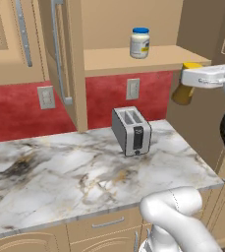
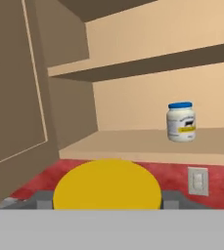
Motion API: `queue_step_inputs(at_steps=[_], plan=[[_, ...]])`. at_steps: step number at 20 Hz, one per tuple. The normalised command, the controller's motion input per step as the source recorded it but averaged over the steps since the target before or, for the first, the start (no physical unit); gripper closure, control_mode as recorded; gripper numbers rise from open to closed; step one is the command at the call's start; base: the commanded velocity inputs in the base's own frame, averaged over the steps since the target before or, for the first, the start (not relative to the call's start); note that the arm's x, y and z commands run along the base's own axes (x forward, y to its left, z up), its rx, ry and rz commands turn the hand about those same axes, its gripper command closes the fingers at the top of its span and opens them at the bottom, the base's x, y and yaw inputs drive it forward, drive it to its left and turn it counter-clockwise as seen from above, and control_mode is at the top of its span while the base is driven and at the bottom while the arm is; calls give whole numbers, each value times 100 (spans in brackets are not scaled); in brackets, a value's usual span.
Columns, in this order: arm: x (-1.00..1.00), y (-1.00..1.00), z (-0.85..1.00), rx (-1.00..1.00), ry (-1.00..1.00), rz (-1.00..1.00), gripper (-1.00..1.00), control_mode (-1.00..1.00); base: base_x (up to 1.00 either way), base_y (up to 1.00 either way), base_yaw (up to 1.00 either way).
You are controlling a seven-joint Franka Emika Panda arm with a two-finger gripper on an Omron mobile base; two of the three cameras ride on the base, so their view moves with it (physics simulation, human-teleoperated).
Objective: Collect the turmeric, mayonnaise, and shaker from the cabinet and place them next to the stove.
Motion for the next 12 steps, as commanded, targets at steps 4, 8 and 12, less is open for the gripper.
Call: queue_step_inputs(at_steps=[4, 8, 12], plan=[[-58, -5, -47, -3, 0, 5, 100, -100, 0, 0, 0], [-35, 3, -43, -9, 1, 3, 100, 100, -11, 3, 1], [0, 0, 0, 0, 0, 0, 100, 100, -62, 0, 1]])
